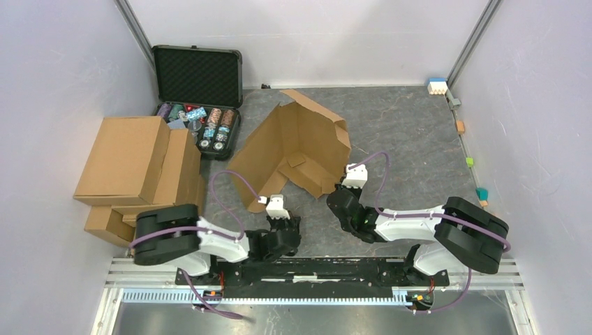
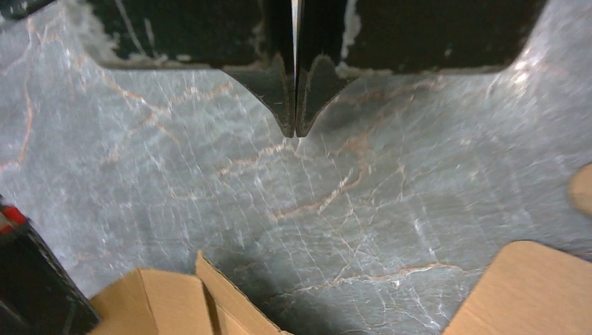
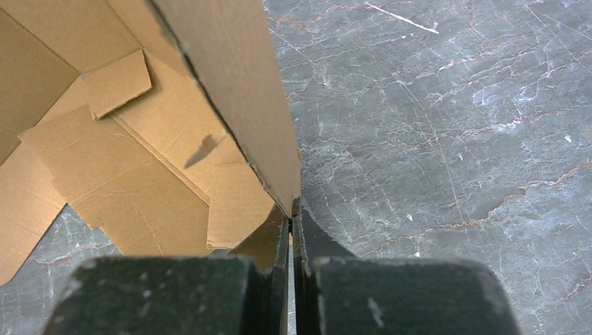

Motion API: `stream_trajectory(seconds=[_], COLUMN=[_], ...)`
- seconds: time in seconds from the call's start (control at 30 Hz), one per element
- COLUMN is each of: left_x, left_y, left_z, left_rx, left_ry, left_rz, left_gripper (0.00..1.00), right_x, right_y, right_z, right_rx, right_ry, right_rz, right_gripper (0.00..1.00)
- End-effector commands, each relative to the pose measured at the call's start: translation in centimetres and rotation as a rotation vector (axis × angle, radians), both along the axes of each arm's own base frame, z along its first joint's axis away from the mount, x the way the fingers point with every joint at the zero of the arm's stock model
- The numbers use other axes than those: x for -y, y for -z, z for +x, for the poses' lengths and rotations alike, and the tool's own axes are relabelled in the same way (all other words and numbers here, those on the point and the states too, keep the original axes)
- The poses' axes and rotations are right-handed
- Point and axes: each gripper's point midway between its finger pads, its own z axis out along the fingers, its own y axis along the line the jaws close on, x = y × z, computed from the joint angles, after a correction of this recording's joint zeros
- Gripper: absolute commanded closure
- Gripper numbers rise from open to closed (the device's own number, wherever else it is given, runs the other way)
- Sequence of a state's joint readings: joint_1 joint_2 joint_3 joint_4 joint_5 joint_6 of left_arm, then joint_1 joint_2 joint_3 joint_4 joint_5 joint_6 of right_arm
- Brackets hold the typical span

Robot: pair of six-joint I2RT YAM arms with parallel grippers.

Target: Fold the paper box

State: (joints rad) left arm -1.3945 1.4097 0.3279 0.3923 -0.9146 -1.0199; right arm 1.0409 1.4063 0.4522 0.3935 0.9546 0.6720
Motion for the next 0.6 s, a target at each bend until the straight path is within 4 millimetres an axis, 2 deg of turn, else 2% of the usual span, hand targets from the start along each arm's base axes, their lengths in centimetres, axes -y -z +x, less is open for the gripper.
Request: stream_trajectory(seconds=[0.0,0.17,0.33,0.57], left_x=[3.5,3.7,3.3,2.7], left_y=[-0.9,1.6,1.8,1.3], left_z=[2.2,4.2,6.3,8.0], left_rx=[-0.005,-0.093,-0.054,0.008], left_ry=[0.007,-0.099,-0.168,-0.22], left_rz=[-0.219,-0.254,-0.257,-0.265], left_gripper=[0.98,0.98,0.98,0.98], right_x=[-0.2,-0.3,-0.2,-0.2], right_y=[-1.6,-1.3,-1.3,-1.6], right_z=[0.2,0.1,0.3,0.4], right_rx=[0.046,0.041,0.041,0.054], right_ry=[0.008,0.002,0.011,-0.004], right_rz=[0.044,0.041,0.025,0.023], right_gripper=[1.0,1.0,1.0,1.0])
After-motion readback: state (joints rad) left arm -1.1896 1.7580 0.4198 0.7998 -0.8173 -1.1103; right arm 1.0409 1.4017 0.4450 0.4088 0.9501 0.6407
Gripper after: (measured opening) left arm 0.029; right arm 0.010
